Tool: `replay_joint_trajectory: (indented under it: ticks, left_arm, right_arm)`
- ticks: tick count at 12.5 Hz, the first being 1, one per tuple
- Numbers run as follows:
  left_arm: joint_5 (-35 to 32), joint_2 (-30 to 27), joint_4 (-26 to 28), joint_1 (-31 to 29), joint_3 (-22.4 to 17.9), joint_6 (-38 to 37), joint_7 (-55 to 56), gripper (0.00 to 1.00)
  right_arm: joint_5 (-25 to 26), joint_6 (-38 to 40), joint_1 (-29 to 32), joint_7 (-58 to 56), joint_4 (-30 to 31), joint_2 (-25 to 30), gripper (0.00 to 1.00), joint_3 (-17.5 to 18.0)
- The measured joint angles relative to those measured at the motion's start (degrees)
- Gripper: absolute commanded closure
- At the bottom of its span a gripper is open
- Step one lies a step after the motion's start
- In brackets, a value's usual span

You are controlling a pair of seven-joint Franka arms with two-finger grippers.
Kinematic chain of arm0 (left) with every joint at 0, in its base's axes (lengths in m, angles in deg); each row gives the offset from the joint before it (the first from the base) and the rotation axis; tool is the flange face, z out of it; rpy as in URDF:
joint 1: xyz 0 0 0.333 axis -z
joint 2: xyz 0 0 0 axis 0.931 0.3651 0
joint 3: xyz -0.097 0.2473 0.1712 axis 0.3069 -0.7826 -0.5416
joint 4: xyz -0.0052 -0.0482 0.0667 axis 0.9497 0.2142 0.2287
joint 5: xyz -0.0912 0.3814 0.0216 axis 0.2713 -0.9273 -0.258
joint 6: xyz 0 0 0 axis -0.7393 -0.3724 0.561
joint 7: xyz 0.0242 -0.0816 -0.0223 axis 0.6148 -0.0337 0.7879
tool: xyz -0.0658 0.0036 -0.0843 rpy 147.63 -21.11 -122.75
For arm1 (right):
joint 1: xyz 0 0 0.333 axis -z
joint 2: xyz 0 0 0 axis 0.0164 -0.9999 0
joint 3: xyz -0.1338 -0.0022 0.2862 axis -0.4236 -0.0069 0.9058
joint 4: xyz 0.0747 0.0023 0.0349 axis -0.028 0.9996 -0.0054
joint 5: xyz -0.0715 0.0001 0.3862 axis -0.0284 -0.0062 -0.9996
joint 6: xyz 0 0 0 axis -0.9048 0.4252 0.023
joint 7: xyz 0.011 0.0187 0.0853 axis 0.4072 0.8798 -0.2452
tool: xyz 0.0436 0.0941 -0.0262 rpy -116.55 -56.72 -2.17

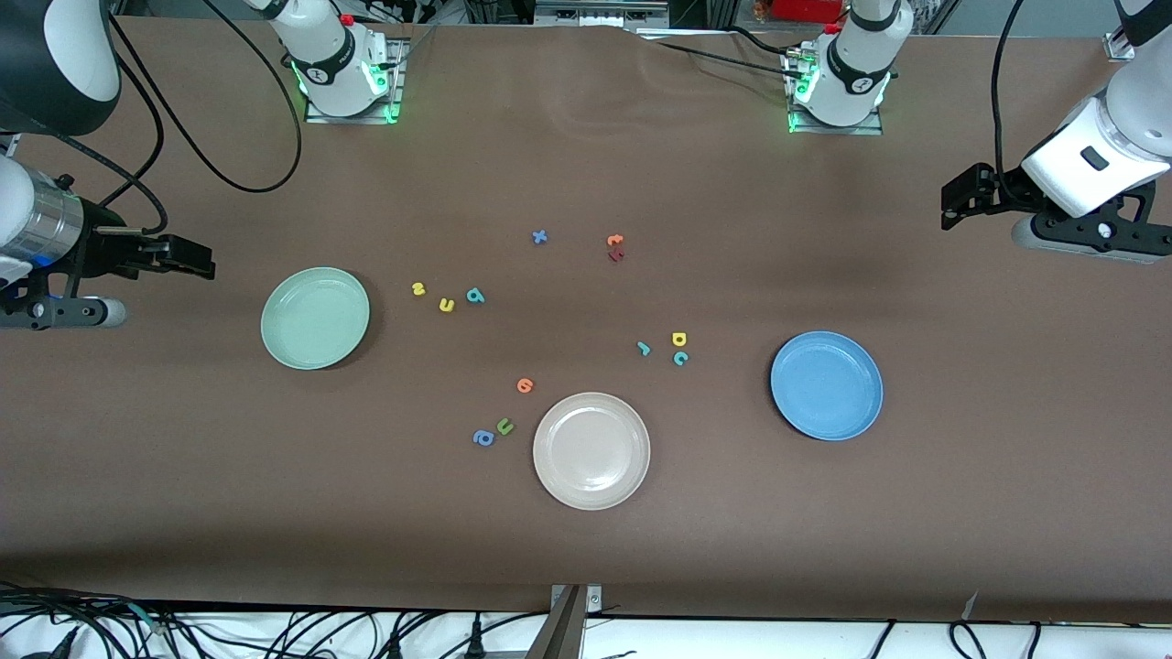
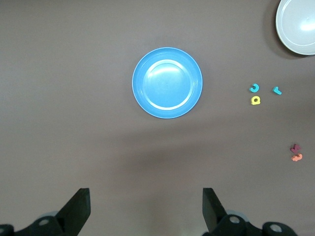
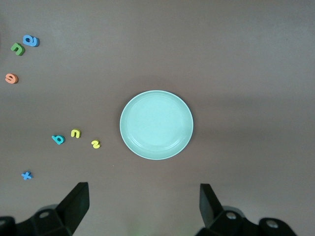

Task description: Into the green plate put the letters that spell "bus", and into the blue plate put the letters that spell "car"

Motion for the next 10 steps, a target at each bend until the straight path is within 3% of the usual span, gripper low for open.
replay_joint_trajectory:
  ticks: [10]
  left_arm:
    - [0.00,0.00,0.00,0.00,0.00,0.00,0.00,0.00]
  right_arm:
    - [0.10,1.46,-1.17,0.00,0.00,0.00,0.00,0.09]
